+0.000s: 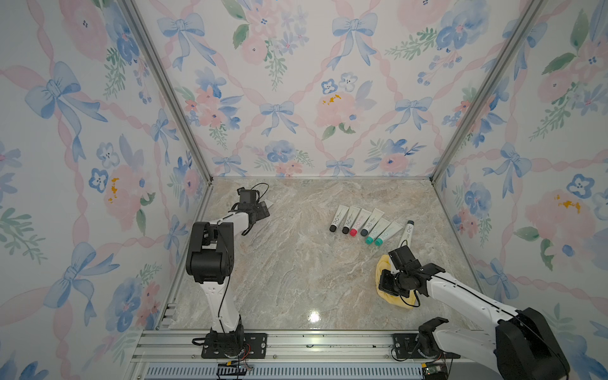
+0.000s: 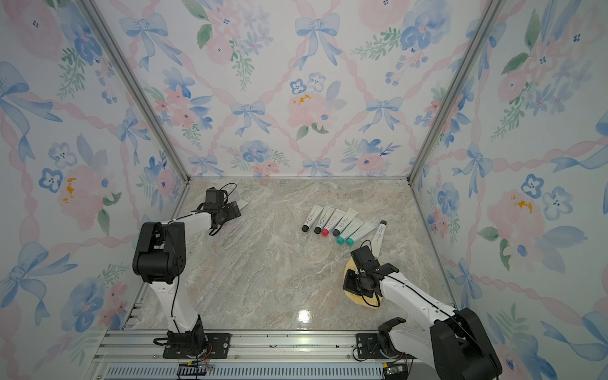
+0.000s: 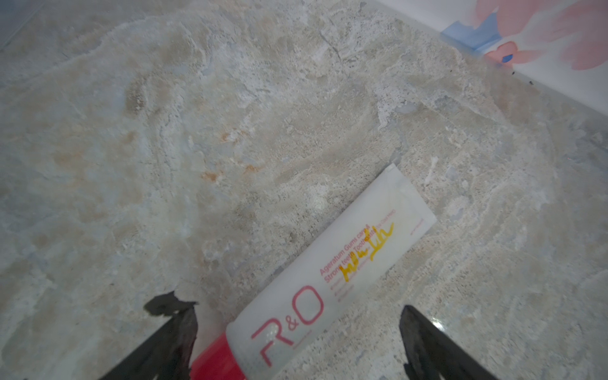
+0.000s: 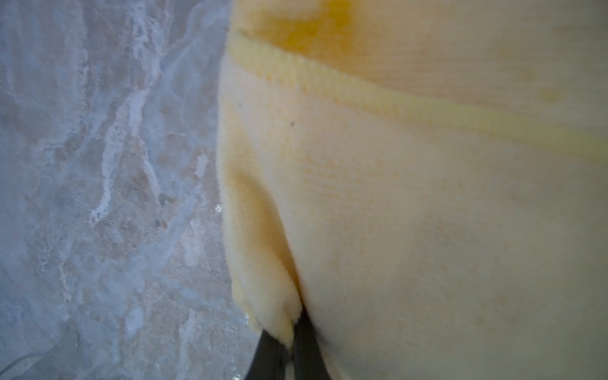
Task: Wipe the surface of the toothpaste tube
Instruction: Move the toothpaste to the center of the board.
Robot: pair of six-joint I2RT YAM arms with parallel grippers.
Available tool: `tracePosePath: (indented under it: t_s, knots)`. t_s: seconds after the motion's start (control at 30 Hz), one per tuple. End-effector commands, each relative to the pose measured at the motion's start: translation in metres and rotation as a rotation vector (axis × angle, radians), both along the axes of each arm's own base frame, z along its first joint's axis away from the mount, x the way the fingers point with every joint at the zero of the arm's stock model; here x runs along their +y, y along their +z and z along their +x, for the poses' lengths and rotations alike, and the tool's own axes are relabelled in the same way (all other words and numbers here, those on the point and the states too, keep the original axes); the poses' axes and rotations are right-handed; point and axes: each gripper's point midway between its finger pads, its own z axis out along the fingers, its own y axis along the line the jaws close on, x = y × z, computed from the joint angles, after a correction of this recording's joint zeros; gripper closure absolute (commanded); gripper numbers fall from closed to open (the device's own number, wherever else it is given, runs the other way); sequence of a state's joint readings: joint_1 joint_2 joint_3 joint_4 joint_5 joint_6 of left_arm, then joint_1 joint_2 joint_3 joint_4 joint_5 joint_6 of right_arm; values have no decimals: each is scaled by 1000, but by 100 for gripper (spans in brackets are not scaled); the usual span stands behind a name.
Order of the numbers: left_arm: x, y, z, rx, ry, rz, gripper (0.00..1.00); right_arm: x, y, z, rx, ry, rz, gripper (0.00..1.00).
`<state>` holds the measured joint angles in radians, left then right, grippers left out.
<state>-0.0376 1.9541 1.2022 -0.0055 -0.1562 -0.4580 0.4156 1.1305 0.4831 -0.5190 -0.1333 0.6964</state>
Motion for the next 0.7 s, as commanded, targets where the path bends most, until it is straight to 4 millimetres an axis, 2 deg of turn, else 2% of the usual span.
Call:
tracePosePath:
  t_s: [0.0, 0.07, 0.27, 0.47, 0.67]
  knots:
    - [0, -18, 1, 39, -4, -19, 4, -4, -6, -9, 19, 14, -25, 93]
    - [-4, -22, 1, 47, -19, -29, 6, -4, -6, -9, 18, 14, -26, 93]
    - [-10, -29, 1, 63, -39, -32, 20, -4, -6, -9, 18, 16, -25, 93]
    - [-14, -32, -1, 70, -51, -38, 58, -4, -7, -9, 19, 11, -23, 93]
    - [-24, -33, -5, 78, -80, -37, 71, -3, -7, -9, 18, 14, -20, 93]
